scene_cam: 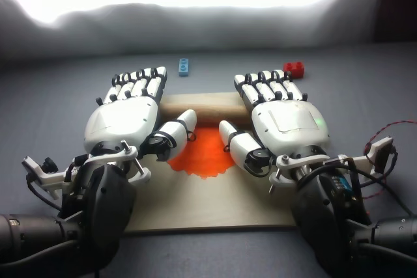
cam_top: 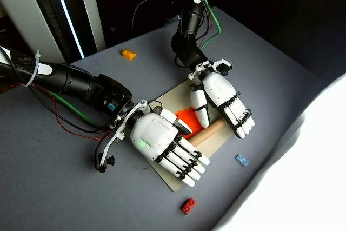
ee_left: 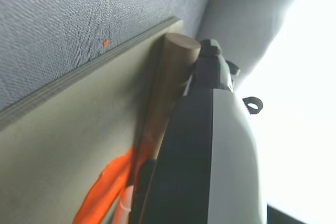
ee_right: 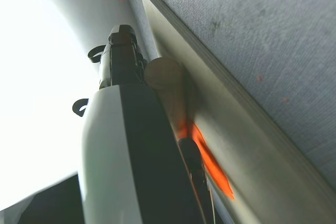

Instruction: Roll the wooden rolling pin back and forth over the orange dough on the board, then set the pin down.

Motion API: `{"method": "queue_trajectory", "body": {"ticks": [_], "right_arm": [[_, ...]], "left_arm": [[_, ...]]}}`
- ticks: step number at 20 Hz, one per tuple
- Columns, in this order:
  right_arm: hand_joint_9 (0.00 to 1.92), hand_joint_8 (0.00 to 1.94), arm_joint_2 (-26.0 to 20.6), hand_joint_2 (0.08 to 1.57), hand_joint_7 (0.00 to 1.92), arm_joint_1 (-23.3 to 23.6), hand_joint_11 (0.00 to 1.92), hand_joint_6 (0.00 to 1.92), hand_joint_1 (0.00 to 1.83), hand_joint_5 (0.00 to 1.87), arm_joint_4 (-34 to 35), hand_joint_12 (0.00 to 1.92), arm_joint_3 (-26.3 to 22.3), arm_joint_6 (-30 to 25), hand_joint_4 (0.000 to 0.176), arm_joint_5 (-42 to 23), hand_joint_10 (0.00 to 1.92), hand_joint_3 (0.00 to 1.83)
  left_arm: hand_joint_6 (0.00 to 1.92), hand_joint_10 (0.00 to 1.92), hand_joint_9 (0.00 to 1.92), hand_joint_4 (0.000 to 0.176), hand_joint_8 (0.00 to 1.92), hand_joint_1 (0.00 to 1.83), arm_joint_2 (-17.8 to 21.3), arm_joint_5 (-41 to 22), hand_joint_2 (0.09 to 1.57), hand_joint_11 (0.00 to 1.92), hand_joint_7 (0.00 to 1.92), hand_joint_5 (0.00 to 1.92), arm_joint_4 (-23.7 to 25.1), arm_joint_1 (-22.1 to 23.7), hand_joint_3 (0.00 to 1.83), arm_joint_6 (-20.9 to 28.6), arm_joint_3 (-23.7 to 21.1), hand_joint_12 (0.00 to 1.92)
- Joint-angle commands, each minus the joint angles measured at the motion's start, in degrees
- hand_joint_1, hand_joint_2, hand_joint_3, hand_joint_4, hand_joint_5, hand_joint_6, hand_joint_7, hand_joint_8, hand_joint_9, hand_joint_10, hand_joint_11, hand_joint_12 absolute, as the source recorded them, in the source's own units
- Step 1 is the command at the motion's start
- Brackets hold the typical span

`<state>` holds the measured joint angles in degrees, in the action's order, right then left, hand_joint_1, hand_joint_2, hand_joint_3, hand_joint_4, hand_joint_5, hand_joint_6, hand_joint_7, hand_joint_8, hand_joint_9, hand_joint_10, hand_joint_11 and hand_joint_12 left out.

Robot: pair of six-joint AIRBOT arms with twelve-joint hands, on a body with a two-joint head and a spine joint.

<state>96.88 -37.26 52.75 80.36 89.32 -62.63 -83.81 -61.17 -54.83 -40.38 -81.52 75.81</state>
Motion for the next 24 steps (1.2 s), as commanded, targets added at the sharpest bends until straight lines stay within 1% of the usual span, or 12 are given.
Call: {"method": "queue_trajectory", "body": {"ticks": [1, 4, 7, 12, 14, 15, 17, 19, 21, 22, 24], "right_arm": [[0.05, 0.0, -0.21, 1.43, 0.09, 0.53, 0.0, 0.0, 0.0, 0.12, -3.4, 0.0, 0.22, -0.28, 0.0, -4.56, 0.0, 0.0], [0.04, 0.0, -0.22, 1.44, 0.09, 0.53, 0.0, 0.01, 0.0, 0.13, -3.4, 0.0, 0.21, -0.28, 0.0, -4.61, 0.0, 0.01], [0.0, 0.0, -0.22, 1.43, 0.05, 0.52, 0.0, 0.0, 0.0, 0.08, -3.4, 0.0, 0.21, -0.28, 0.0, -4.61, 0.0, 0.0], [0.0, 0.0, -0.22, 1.43, 0.03, 0.4, 0.0, 0.0, 0.0, 0.05, -3.4, 0.0, 0.17, -0.28, 0.0, -4.57, 0.0, 0.0], [0.01, 0.01, -0.23, 1.43, 0.05, 0.36, 0.0, 0.01, 0.0, 0.06, -3.4, 0.0, 0.13, -0.28, 0.0, -4.57, 0.01, 0.0], [0.08, 0.01, -0.23, 1.44, 0.12, 0.35, 0.02, 0.02, 0.0, 0.13, -3.4, 0.02, 0.07, -0.28, 0.0, -4.57, 0.01, 0.0], [0.1, 0.01, -0.24, 1.44, 0.15, 0.35, 0.04, 0.02, 0.0, 0.16, -3.4, 0.04, -0.05, -0.28, 0.0, -4.7, 0.02, 0.0], [0.17, 0.01, -0.27, 1.44, 0.22, 0.32, 0.0, 0.02, 0.0, 0.23, -3.4, 0.36, -0.13, -0.26, 0.0, -4.82, 0.01, 0.0], [0.32, 0.02, -0.36, 1.44, 0.34, 0.22, 0.0, 0.03, 0.0, 0.31, -3.41, 0.75, -0.27, -0.25, 0.0, -4.87, 0.04, 0.0], [0.32, 0.02, -0.41, 1.44, 0.34, 0.17, 0.0, 0.03, 0.0, 0.31, -3.41, 0.75, -0.37, -0.22, 0.0, -4.9, 0.04, 0.0], [0.36, 0.02, -0.48, 1.44, 0.39, 0.1, 0.0, 0.03, 0.0, 0.35, -3.42, 0.88, -0.58, -0.13, 0.0, -5.04, 0.05, 0.0]], "left_arm": [[0.0, 0.0, 0.0, 0.0, 0.0, 0.0, -0.1, -4.35, 1.43, 0.0, 0.0, 0.0, 2.69, 0.16, 0.0, -0.02, 0.3, 0.0], [0.0, 0.0, 0.0, 0.0, 0.0, 0.0, -0.09, -4.23, 1.43, 0.0, 0.0, 0.0, 2.7, 0.11, 0.0, -0.03, 0.28, 0.0], [0.0, 0.0, 0.0, 0.0, 0.0, 0.0, -0.09, -4.06, 1.43, 0.0, 0.0, 0.0, 2.69, 0.12, 0.0, -0.03, 0.17, 0.0], [0.0, 0.0, 0.0, 0.0, 0.0, 0.0, -0.02, -3.93, 1.43, 0.0, 0.0, 0.0, 2.68, 0.11, 0.0, -0.2, -0.24, 0.0], [0.0, 0.0, 0.0, 0.0, 0.0, 0.0, 0.12, -3.63, 1.44, 0.0, 0.0, 0.0, 2.68, 0.08, 0.0, -0.45, -0.49, 0.0], [0.0, 0.0, 0.0, 0.0, 0.0, 0.0, 0.27, -3.46, 1.43, 0.0, 0.0, 0.0, 2.68, 0.03, 0.0, -0.65, -0.68, 0.0], [0.0, 0.0, 0.0, 0.0, 0.0, 0.0, 0.58, -3.26, 1.43, 0.0, 0.0, 0.0, 2.68, -0.18, 0.0, -0.74, -1.05, 0.0], [0.01, 0.0, 0.01, 0.0, 0.02, 0.0, 0.94, -3.13, 1.43, 0.0, 0.04, 0.03, 2.68, -0.38, 0.0, -0.87, -1.4, 0.0], [0.02, 0.01, 0.07, 0.0, 0.01, 0.0, 1.35, -2.85, 1.43, 0.0, 0.11, 0.1, 2.68, -0.52, 0.0, -1.02, -1.72, 0.0], [0.02, 0.01, 0.07, 0.0, 0.01, 0.0, 1.52, -2.67, 1.43, 0.0, 0.11, 0.1, 2.68, -0.55, 0.0, -1.09, -1.84, 0.0], [0.03, 0.03, 0.11, 0.0, 0.02, 0.0, 1.81, -2.39, 1.43, 0.02, 0.16, 0.14, 2.68, -0.55, 0.0, -1.17, -2.11, 0.01]]}}
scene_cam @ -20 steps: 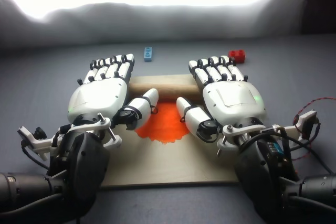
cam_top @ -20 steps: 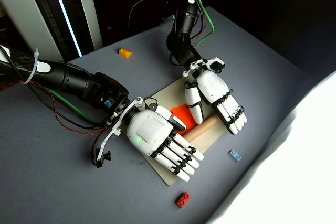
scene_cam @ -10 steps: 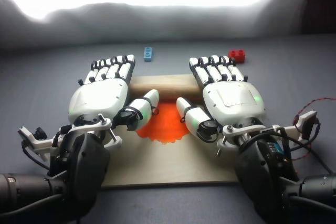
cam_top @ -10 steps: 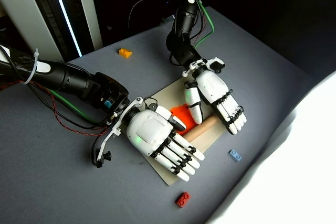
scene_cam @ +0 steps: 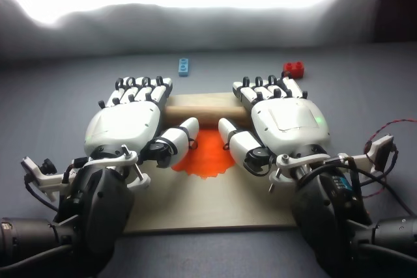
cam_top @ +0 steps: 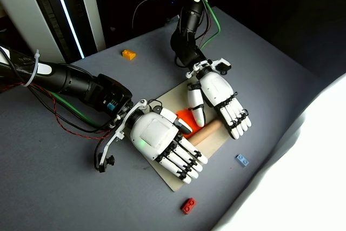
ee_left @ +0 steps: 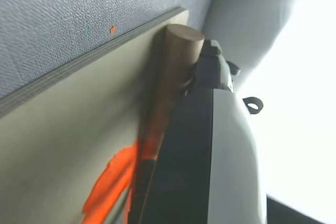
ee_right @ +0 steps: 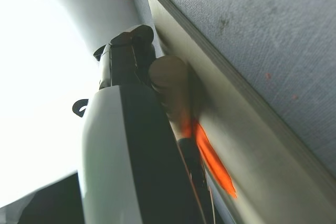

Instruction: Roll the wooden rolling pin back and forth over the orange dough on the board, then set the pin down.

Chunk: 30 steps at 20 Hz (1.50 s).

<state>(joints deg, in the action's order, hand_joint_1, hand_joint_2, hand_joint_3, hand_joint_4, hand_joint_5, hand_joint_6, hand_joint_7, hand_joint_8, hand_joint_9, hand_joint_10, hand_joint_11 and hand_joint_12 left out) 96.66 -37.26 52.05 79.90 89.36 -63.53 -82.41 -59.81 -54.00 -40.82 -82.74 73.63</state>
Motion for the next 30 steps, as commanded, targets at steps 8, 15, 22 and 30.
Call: {"method": "queue_trajectory", "body": {"ticks": [8, 15, 22, 30], "right_arm": [[0.38, 0.01, -0.46, 1.45, 0.4, 0.06, 0.0, 0.02, 0.0, 0.36, -3.61, 0.92, -1.49, -0.07, 0.0, -5.13, 0.04, 0.0], [0.39, 0.0, -0.99, 1.44, 0.41, -0.29, 0.0, 0.01, 0.0, 0.37, -4.46, 0.92, -2.67, 0.08, 0.0, -5.75, 0.03, 0.0], [0.39, 0.0, -1.59, 1.44, 0.4, -0.77, 0.0, 0.0, 0.0, 0.35, -4.99, 0.93, -3.61, 0.09, 0.0, -5.89, 0.02, 0.0], [0.39, 0.0, -2.1, 1.44, 0.4, -1.79, 0.0, 0.0, 0.0, 0.36, -5.01, 0.93, -4.46, 0.11, 0.0, -5.78, 0.02, 0.0]], "left_arm": [[0.0, 0.01, 0.18, 0.0, 0.0, 0.0, 1.78, -3.37, 1.44, 0.0, 0.23, 0.19, 1.84, -0.13, 0.0, -0.52, -1.83, 0.23], [0.0, 0.0, 0.17, 0.0, 0.0, 0.0, 2.11, -5.79, 1.43, 0.0, 0.22, 0.17, 1.89, -1.55, 0.0, 1.0, -3.72, 0.17], [0.0, 0.0, 0.14, 0.0, 0.0, 0.0, 2.29, -10.7, 1.44, 0.0, 0.2, 0.18, 1.99, -4.21, 0.0, 3.63, -5.95, 0.17], [0.0, 0.01, 0.17, 0.0, 0.0, 0.0, 2.3, -13.17, 1.44, 0.0, 0.21, 0.18, 3.14, -6.12, 0.0, 5.1, -7.41, 0.23]]}}
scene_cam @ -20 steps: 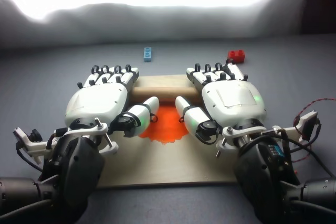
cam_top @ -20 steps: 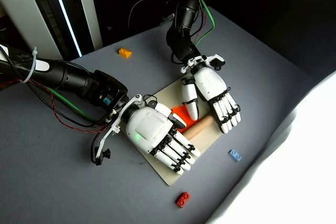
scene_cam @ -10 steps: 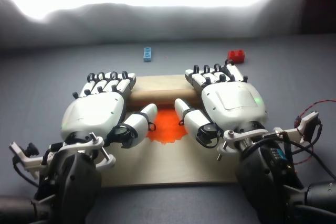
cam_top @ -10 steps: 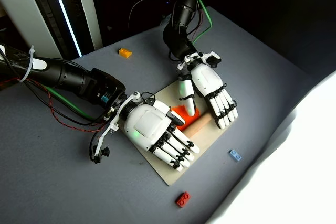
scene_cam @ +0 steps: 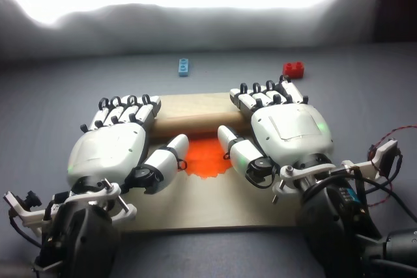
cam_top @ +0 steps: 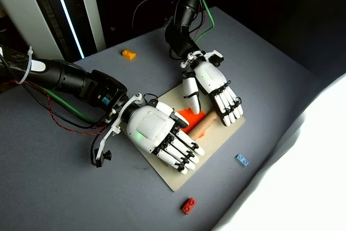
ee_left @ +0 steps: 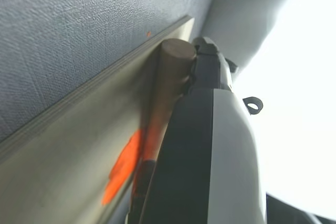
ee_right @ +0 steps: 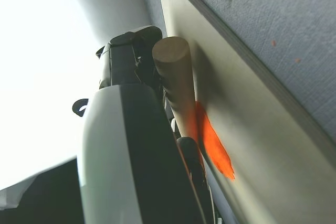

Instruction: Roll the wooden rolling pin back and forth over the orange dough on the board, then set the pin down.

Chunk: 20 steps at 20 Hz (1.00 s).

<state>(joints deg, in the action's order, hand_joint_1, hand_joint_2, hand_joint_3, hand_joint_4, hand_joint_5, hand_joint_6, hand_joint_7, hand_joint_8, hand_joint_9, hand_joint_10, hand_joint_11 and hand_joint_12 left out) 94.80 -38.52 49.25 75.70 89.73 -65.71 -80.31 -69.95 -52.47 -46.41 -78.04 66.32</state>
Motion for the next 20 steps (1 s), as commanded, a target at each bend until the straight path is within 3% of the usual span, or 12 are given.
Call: {"method": "queue_trajectory", "body": {"ticks": [1, 14, 20], "right_arm": [[0.39, 0.0, -0.3, 1.44, 0.4, -0.66, 0.0, 0.0, 0.0, 0.36, -2.21, 0.91, -0.43, -0.26, 0.0, -3.6, 0.01, 0.0], [0.4, 0.01, -1.27, 1.44, 0.41, -2.63, 0.0, 0.01, 0.0, 0.36, -2.22, 0.94, -1.91, 0.32, 0.0, -3.94, 0.01, 0.0], [0.41, 0.0, -1.4, 1.44, 0.41, -3.33, 0.0, 0.0, 0.0, 0.36, -2.22, 0.95, -2.37, 0.48, 0.0, -4.05, 0.01, 0.0]], "left_arm": [[0.01, 0.01, 0.17, 0.0, 0.01, 0.0, 0.21, -3.14, 1.44, 0.0, 0.22, 0.19, 1.78, -0.59, 0.0, 0.48, -0.22, 0.23], [0.0, 0.0, 0.15, 0.0, 0.0, 0.0, 1.89, -4.01, 1.44, 0.0, 0.21, 0.19, 2.41, -3.15, 0.0, 2.38, -3.91, 0.18], [0.0, 0.01, 0.19, 0.0, 0.0, 0.0, 2.95, -3.82, 1.44, 0.0, 0.24, 0.21, 2.41, -4.12, 0.0, 3.62, -5.24, 0.29]]}}
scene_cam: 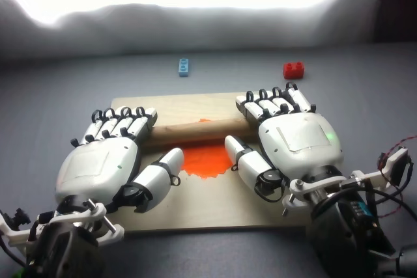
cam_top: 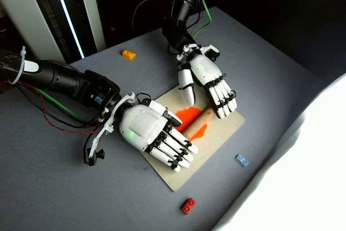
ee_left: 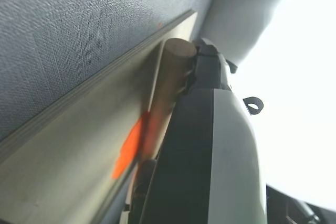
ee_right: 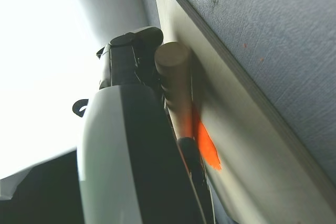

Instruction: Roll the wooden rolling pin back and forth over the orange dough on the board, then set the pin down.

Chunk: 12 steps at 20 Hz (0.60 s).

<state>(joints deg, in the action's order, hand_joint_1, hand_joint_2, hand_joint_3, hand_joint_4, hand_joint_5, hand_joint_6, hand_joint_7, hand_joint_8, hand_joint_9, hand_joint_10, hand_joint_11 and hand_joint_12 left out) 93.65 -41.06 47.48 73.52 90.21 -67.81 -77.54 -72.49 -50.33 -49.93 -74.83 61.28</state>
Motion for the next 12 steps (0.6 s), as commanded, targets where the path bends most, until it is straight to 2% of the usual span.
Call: {"method": "queue_trajectory", "body": {"ticks": [1, 3, 5, 8, 9, 12], "right_arm": [[0.41, 0.0, -0.24, 1.44, 0.41, -0.8, 0.0, 0.0, 0.0, 0.36, -0.45, 0.95, -0.21, 0.0, 0.0, -1.99, 0.01, 0.0], [0.4, 0.0, -0.24, 1.44, 0.4, -0.88, 0.0, 0.01, 0.0, 0.36, -0.45, 0.9, -0.39, 0.01, 0.0, -2.31, 0.0, 0.0], [0.43, 0.01, -0.32, 1.44, 0.43, -1.17, 0.0, 0.02, 0.0, 0.39, -0.46, 0.98, -1.01, 0.24, 0.0, -2.42, 0.01, 0.0], [0.4, 0.01, -0.46, 1.44, 0.41, -1.63, 0.0, 0.01, 0.0, 0.36, -0.59, 0.91, -1.86, 0.69, 0.0, -2.97, 0.0, 0.0], [0.41, 0.01, -0.47, 1.44, 0.42, -1.66, 0.0, 0.01, 0.0, 0.37, -0.6, 0.93, -1.94, 0.74, 0.0, -3.07, 0.01, 0.0], [0.41, 0.01, -0.53, 1.44, 0.42, -1.9, 0.0, 0.01, 0.0, 0.37, -0.6, 0.93, -2.11, 0.86, 0.0, -3.25, 0.01, 0.0]], "left_arm": [[0.0, 0.01, 0.19, 0.0, 0.0, 0.0, 0.25, -1.28, 1.44, 0.0, 0.24, 0.21, 0.28, -0.76, 0.0, 0.67, -0.38, 0.29], [0.0, 0.0, 0.19, 0.0, 0.0, 0.0, 0.32, -1.28, 1.45, 0.0, 0.24, 0.22, 0.34, -1.08, 0.0, 1.31, -0.74, 0.26], [0.0, 0.0, 0.17, 0.0, 0.0, 0.0, 0.32, -1.26, 1.44, 0.0, 0.23, 0.21, 0.43, -1.24, 0.0, 1.66, -0.9, 0.23], [0.0, 0.0, 0.17, 0.0, 0.0, 0.0, 0.33, -0.84, 1.44, 0.0, 0.23, 0.21, 1.04, -1.28, 0.0, 1.87, -1.18, 0.24], [0.0, 0.01, 0.2, 0.0, 0.0, 0.0, 0.34, -0.84, 1.44, 0.0, 0.24, 0.21, 1.14, -1.36, 0.0, 1.92, -1.35, 0.3], [0.0, 0.01, 0.19, 0.0, 0.0, 0.0, 0.39, -0.84, 1.44, 0.0, 0.24, 0.21, 1.83, -1.74, 0.0, 1.92, -2.09, 0.27]]}}
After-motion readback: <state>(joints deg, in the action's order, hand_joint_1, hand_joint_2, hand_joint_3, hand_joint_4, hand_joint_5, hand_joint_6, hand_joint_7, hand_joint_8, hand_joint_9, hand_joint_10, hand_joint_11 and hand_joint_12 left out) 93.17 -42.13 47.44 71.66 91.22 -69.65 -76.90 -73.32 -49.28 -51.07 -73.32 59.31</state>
